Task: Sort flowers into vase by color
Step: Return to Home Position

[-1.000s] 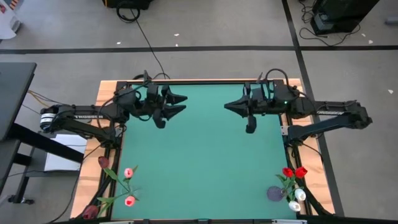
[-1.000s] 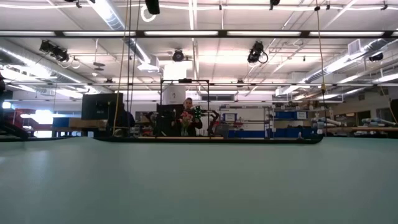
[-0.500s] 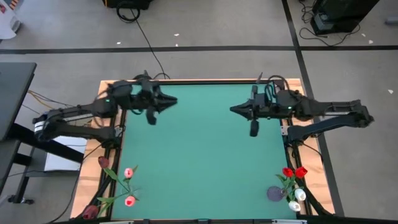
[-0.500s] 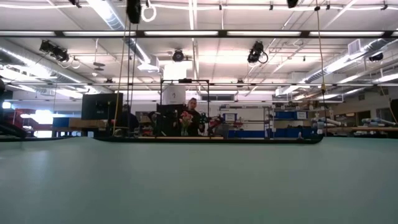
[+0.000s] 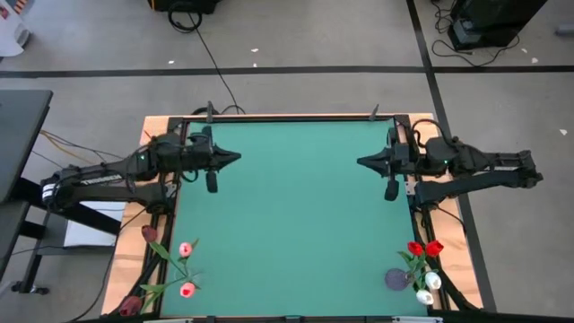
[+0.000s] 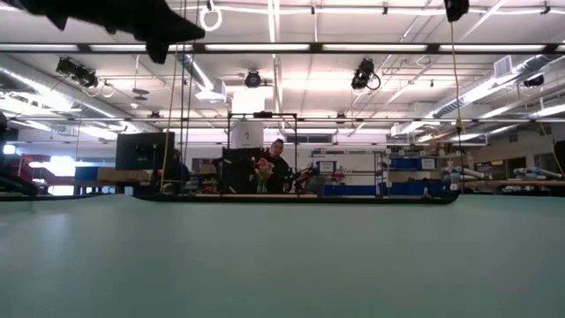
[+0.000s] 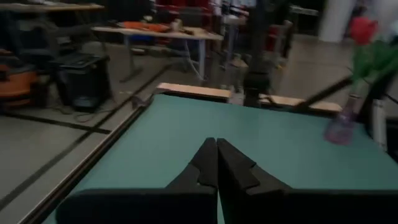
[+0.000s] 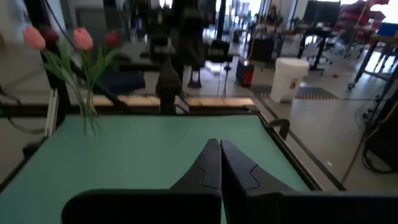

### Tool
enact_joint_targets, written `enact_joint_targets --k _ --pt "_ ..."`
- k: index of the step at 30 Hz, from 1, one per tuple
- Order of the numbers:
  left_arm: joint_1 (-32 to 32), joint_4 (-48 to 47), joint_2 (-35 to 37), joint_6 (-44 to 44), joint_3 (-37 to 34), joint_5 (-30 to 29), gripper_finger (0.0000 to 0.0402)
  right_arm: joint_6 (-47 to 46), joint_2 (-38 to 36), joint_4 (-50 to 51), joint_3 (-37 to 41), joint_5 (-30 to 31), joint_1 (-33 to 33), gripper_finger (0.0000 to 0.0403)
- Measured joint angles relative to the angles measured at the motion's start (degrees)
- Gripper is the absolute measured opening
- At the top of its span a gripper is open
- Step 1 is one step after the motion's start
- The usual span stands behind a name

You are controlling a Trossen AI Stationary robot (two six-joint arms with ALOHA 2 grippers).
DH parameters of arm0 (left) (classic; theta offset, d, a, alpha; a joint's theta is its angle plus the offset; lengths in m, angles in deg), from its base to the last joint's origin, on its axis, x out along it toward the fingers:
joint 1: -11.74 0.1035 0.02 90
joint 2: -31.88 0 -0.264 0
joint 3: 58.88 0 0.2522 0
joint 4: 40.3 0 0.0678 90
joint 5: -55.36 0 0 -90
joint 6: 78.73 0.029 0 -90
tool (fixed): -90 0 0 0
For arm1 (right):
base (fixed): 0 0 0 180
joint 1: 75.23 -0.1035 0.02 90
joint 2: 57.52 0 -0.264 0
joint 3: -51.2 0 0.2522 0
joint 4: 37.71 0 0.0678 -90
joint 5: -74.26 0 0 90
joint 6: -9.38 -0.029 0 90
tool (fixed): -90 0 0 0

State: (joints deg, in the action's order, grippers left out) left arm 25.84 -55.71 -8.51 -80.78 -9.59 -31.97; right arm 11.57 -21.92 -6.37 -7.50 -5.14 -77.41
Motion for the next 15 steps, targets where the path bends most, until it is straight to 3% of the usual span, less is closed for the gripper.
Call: enact_joint_targets --k 5,15 --pt "-0.67 8.59 5.87 -2.96 -10.35 -1.05 0.0001 -1.67 -5.65 -11.81 11.17 -1.14 0.04 0.0" --pt "-0.87 8.32 19.07 -4.18 -20.71 -0.89 0.0001 -3.45 -7.33 -22.37 23.96 0.9 0.26 0.0"
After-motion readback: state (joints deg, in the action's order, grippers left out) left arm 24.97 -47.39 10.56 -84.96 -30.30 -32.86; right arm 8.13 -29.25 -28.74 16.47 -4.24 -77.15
